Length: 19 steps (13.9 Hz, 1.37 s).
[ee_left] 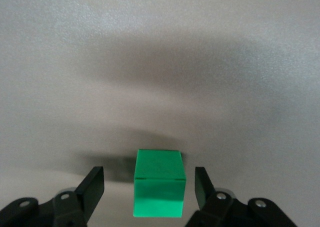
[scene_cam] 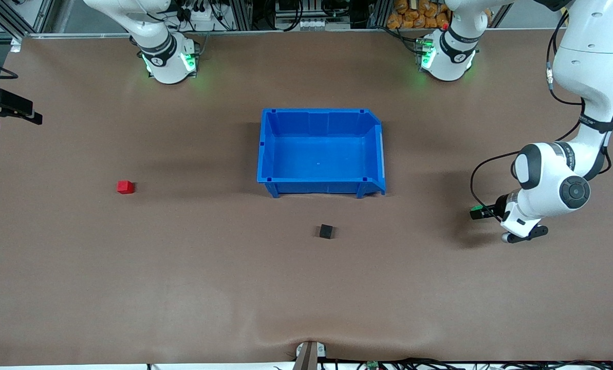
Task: Attach green and red cubes to black cube
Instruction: 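Lower the left gripper and close it on the green cube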
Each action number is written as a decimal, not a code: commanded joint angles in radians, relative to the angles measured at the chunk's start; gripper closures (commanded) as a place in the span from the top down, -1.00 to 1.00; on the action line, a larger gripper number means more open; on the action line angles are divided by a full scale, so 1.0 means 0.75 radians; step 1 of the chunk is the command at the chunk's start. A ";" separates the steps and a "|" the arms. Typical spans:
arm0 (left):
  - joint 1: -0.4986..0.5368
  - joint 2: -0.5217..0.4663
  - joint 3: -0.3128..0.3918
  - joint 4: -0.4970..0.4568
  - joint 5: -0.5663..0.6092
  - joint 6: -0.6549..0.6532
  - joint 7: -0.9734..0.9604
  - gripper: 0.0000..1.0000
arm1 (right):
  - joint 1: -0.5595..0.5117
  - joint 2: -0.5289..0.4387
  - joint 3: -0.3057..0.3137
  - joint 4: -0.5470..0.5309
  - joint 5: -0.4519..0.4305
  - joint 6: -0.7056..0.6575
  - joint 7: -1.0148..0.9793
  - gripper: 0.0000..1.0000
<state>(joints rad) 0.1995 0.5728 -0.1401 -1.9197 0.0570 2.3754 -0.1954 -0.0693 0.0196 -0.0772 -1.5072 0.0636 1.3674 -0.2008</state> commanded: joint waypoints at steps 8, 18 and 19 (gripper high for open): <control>0.006 0.005 -0.007 0.013 0.000 0.026 -0.013 0.29 | -0.049 0.037 0.011 0.001 0.024 0.007 -0.002 1.00; 0.006 0.007 -0.007 0.015 0.000 0.028 -0.022 -0.61 | -0.034 0.113 0.015 0.011 0.022 0.005 0.002 1.00; 0.008 0.003 -0.007 0.019 -0.002 0.028 -0.054 -0.96 | -0.034 0.115 0.015 0.007 0.020 -0.001 0.002 1.00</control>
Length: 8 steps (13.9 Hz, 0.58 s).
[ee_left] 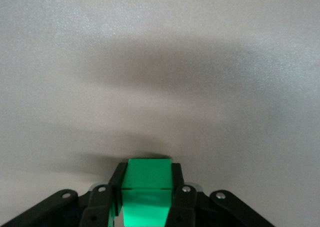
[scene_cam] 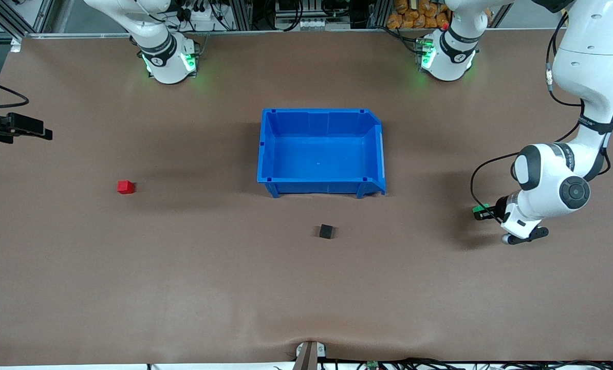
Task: Attach green and red cubes to black cube
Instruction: 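Lower the left gripper and close it on the green cube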
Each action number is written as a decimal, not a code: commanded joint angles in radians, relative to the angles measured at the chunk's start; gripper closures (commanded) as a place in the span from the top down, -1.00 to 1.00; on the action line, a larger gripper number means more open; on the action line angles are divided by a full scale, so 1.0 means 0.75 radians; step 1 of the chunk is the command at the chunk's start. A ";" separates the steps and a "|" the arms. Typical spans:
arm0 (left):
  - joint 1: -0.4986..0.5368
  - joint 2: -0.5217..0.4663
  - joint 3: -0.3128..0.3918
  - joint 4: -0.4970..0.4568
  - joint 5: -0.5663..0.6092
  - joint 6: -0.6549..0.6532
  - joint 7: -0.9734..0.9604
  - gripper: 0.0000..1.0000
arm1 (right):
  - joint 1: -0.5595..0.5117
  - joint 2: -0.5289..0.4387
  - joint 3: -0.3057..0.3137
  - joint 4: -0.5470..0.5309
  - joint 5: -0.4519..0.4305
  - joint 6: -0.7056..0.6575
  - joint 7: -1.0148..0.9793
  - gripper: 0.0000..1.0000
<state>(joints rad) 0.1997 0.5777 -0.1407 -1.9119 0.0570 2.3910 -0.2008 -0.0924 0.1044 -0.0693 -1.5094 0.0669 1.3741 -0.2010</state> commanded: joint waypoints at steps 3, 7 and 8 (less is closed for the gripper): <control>-0.009 -0.016 -0.011 0.015 0.000 0.005 -0.184 -1.00 | 0.005 0.016 0.011 0.012 0.003 -0.006 0.000 1.00; -0.015 -0.011 -0.017 0.072 -0.015 0.005 -0.274 -1.00 | -0.006 0.049 0.011 0.014 0.003 -0.004 -0.008 1.00; -0.019 -0.011 -0.023 0.091 -0.017 0.003 -0.347 -1.00 | -0.010 0.067 0.011 0.014 0.003 -0.004 -0.008 1.00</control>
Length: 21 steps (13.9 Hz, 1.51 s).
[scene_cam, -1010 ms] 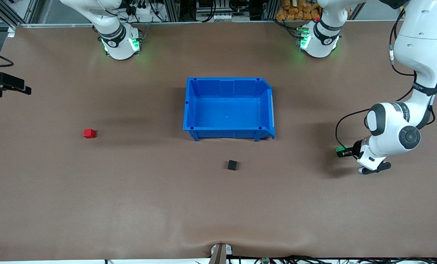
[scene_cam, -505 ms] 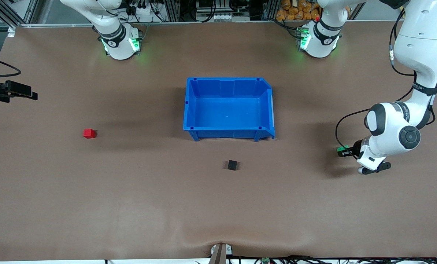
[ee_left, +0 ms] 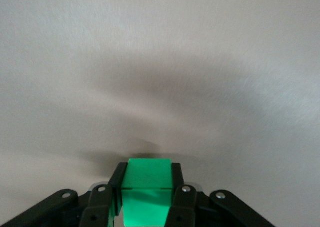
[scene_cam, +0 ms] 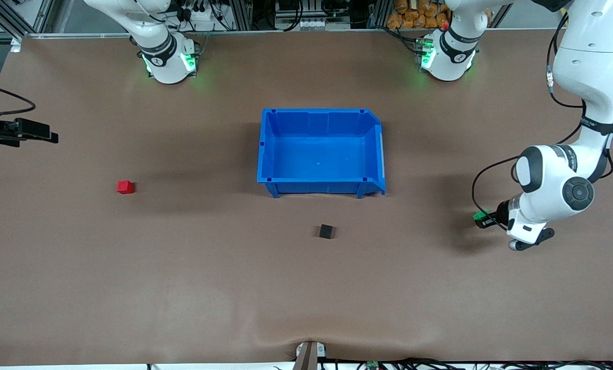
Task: Attach green and red cubes to black cube
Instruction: 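Lower the left gripper and close it on the green cube, then carry the green cube to the black cube while the right gripper reaches out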
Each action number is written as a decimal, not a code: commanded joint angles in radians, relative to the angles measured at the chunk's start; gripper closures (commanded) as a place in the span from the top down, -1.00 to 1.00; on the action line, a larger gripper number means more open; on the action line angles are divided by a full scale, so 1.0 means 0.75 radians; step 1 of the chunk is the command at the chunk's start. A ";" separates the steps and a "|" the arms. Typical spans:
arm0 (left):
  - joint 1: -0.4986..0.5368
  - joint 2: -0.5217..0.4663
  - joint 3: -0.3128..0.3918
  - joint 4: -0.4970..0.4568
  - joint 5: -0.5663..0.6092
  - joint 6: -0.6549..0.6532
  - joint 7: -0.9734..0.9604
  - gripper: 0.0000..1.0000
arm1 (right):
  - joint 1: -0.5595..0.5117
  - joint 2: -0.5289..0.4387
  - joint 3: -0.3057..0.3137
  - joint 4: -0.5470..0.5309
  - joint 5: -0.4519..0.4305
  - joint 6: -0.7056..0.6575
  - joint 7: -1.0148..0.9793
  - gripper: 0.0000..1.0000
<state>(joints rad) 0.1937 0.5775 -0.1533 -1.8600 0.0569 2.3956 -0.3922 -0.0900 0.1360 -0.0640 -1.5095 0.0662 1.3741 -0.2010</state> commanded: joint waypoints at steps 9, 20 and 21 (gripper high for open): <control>-0.103 -0.015 -0.141 0.091 -0.049 -0.046 -0.718 -1.00 | -0.001 0.066 0.001 0.002 -0.019 0.017 0.004 1.00; -0.407 0.224 -0.190 0.498 -0.143 -0.187 -1.581 -1.00 | 0.001 0.082 0.001 -0.045 -0.019 0.074 0.008 1.00; -0.436 0.265 -0.190 0.555 -0.147 -0.216 -1.636 -1.00 | 0.001 0.087 -0.001 -0.051 -0.019 0.080 0.008 1.00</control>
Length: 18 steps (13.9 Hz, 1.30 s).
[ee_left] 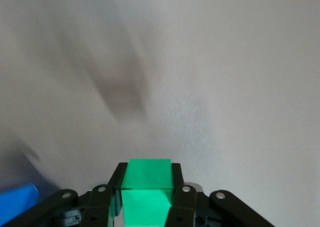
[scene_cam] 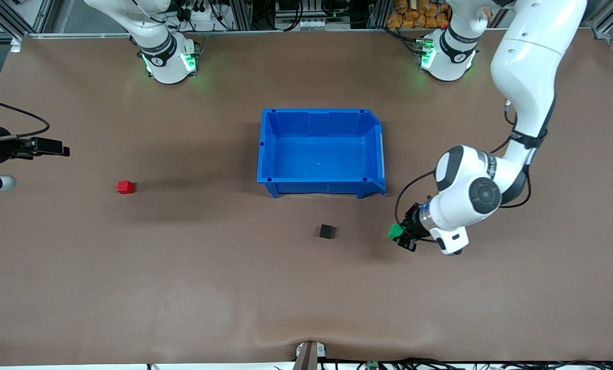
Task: Attach green and red cubes to black cube
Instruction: 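Carry the green cube to the black cube while the right gripper reaches out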
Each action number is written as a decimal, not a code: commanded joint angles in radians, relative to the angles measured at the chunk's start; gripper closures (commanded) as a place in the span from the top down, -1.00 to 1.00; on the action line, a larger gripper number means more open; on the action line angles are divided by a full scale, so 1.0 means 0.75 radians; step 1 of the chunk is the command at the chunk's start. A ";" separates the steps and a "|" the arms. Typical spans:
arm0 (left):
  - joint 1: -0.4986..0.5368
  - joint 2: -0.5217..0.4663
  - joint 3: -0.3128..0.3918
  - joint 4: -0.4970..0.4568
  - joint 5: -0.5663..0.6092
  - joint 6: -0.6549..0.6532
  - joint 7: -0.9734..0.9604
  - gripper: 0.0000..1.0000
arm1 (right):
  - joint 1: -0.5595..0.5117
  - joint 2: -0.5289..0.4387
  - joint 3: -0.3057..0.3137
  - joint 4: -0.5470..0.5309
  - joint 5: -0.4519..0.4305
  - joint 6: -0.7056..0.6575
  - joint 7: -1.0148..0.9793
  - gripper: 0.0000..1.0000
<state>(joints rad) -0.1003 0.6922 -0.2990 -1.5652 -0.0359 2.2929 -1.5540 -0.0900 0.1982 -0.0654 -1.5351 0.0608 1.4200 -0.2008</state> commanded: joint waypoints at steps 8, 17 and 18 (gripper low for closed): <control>-0.195 0.302 0.024 0.367 -0.026 -0.098 -0.308 -1.00 | 0.001 0.004 0.001 -0.101 -0.022 0.105 0.010 1.00; -0.388 0.366 0.157 0.426 -0.026 -0.083 -0.525 -1.00 | 0.007 0.010 0.001 -0.166 -0.038 0.172 0.063 1.00; -0.394 0.370 0.165 0.434 -0.026 -0.079 -0.550 -1.00 | 0.007 0.014 0.001 -0.166 -0.038 0.175 0.063 1.00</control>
<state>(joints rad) -0.3667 0.9428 -0.1997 -1.2925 -0.0388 2.2452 -1.9276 -0.0878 0.2152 -0.0652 -1.6448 0.0502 1.5382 -0.1676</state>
